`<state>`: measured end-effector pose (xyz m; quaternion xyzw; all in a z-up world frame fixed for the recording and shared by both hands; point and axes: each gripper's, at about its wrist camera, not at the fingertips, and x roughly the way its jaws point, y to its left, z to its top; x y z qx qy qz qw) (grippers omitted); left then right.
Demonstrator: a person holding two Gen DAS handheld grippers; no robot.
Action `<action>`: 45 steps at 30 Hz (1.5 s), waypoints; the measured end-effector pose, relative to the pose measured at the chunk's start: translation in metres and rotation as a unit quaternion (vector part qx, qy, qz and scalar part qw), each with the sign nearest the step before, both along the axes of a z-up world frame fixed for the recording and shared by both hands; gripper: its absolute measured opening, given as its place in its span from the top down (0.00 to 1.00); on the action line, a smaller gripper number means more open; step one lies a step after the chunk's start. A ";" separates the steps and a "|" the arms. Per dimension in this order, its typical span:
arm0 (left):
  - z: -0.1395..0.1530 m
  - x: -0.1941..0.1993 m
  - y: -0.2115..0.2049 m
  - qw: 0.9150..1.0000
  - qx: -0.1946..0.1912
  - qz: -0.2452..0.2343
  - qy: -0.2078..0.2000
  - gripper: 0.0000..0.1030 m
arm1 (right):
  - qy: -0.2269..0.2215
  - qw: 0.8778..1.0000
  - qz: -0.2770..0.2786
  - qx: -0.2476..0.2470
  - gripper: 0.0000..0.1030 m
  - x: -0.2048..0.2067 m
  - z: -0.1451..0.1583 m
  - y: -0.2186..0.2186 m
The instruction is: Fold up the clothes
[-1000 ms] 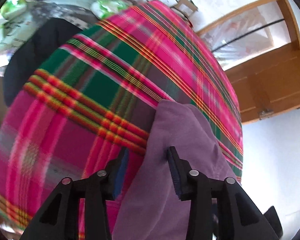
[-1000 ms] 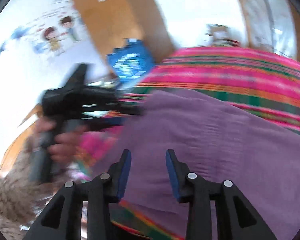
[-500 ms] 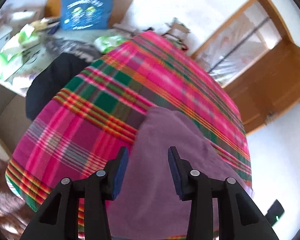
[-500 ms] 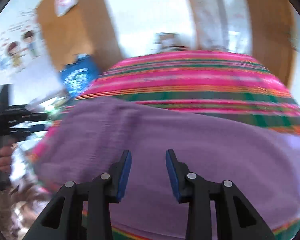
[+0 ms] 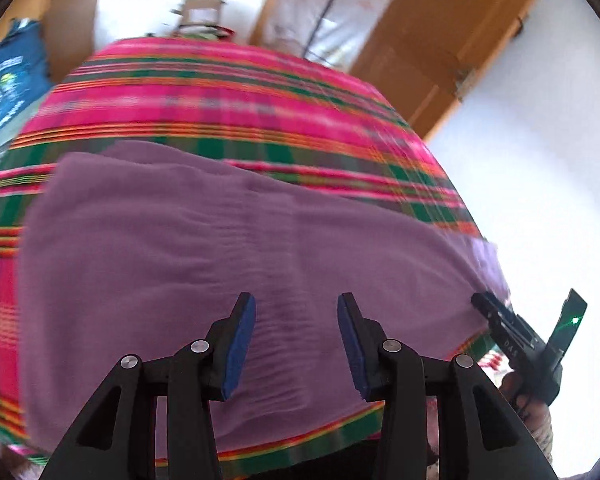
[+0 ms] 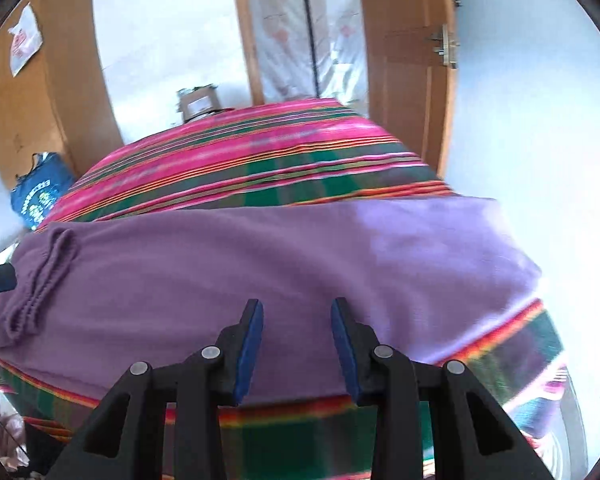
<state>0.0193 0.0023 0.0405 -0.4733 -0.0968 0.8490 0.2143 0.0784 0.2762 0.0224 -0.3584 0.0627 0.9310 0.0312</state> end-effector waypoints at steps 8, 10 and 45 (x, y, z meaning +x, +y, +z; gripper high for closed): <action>-0.018 -0.005 0.055 0.997 -0.029 -0.072 -0.012 0.57 | -0.001 0.996 -0.082 0.026 0.65 0.012 0.003 0.055; -0.022 -0.005 0.062 0.996 -0.034 -0.079 -0.013 0.57 | 0.007 0.995 -0.104 0.009 0.65 0.014 0.008 0.076; -0.020 -0.017 0.088 0.995 -0.033 -0.097 -0.005 0.57 | -0.002 0.991 -0.110 -0.077 0.89 -0.084 0.023 0.154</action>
